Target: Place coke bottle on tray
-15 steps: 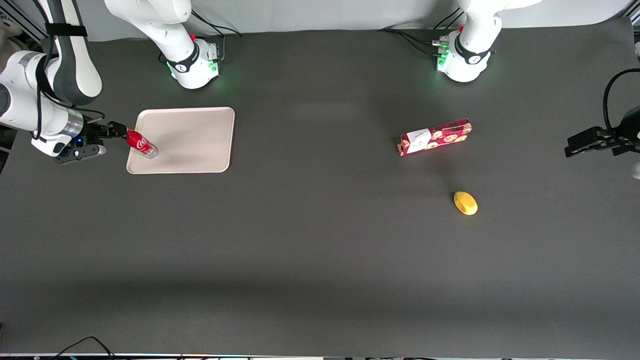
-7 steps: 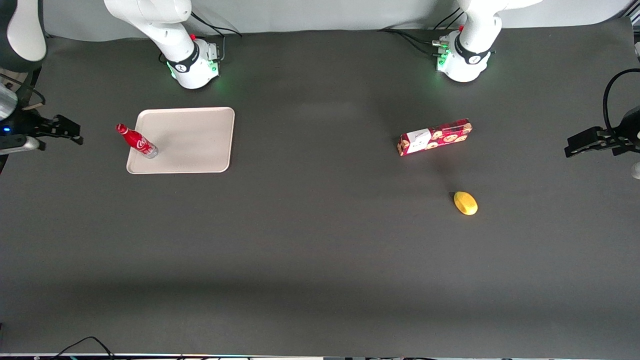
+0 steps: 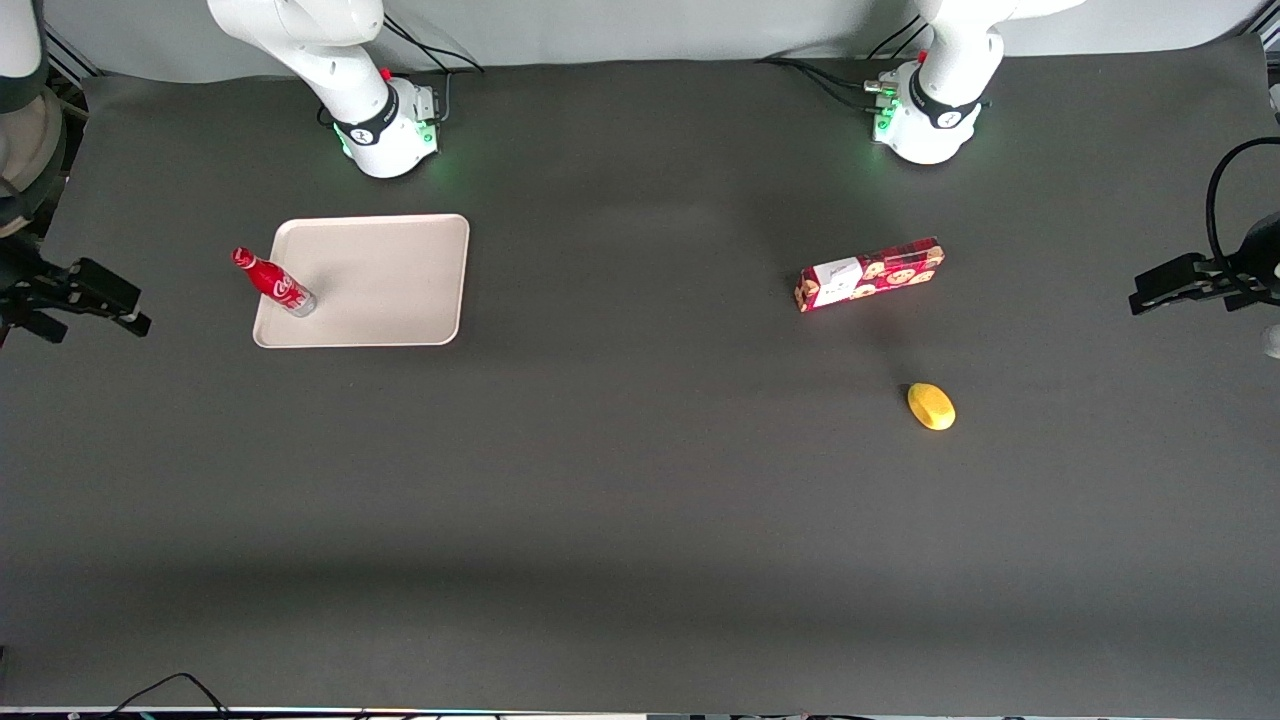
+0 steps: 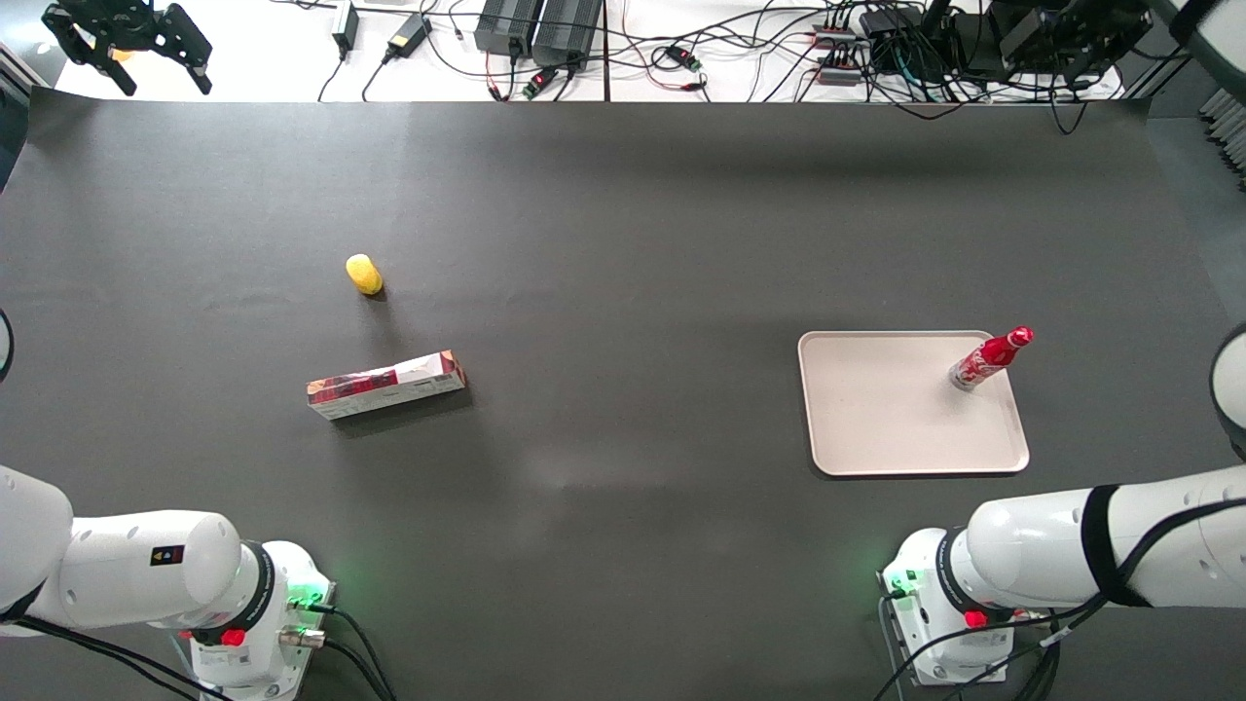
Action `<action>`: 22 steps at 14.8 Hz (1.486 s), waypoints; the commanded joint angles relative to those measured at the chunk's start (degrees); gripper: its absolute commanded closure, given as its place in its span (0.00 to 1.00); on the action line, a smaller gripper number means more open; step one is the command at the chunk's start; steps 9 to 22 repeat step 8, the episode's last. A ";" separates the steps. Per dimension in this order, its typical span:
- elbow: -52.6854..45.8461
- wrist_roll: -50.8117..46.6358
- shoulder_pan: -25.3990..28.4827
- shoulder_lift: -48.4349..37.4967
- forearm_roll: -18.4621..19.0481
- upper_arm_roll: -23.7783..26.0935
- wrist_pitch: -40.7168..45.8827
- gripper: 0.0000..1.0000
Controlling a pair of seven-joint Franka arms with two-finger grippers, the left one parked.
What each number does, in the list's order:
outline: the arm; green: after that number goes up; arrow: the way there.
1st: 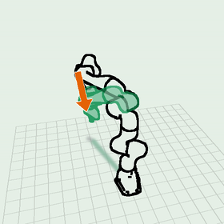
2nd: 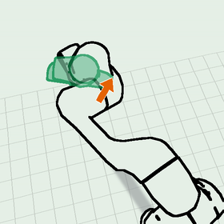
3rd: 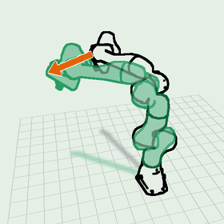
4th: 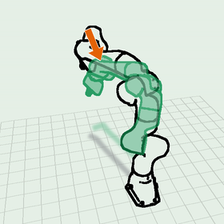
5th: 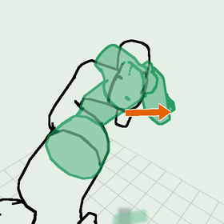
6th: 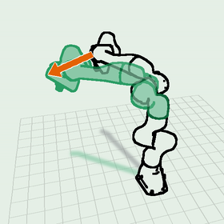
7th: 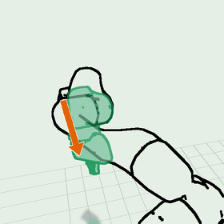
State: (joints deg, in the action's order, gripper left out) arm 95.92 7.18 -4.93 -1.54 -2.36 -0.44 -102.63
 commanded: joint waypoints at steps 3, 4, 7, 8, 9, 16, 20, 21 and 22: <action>-11.53 -5.07 -0.17 6.72 -1.25 1.67 7.87 0.00; -12.15 -5.51 -0.08 7.08 -0.89 1.76 9.01 0.00; -12.34 -6.92 -0.08 7.43 -0.72 1.84 11.04 0.00; -12.34 -6.92 -0.08 7.52 -0.28 2.02 11.04 0.00; -12.34 -6.92 -0.08 7.52 -0.28 2.02 11.04 0.00; -12.34 -6.92 -0.08 7.52 -0.28 2.02 11.04 0.00; -12.34 -6.92 -0.08 7.52 -0.28 2.02 11.04 0.00; -12.34 -6.92 -0.08 7.52 -0.28 2.02 11.04 0.00; -12.34 -6.92 -0.08 7.52 -0.28 2.02 11.04 0.00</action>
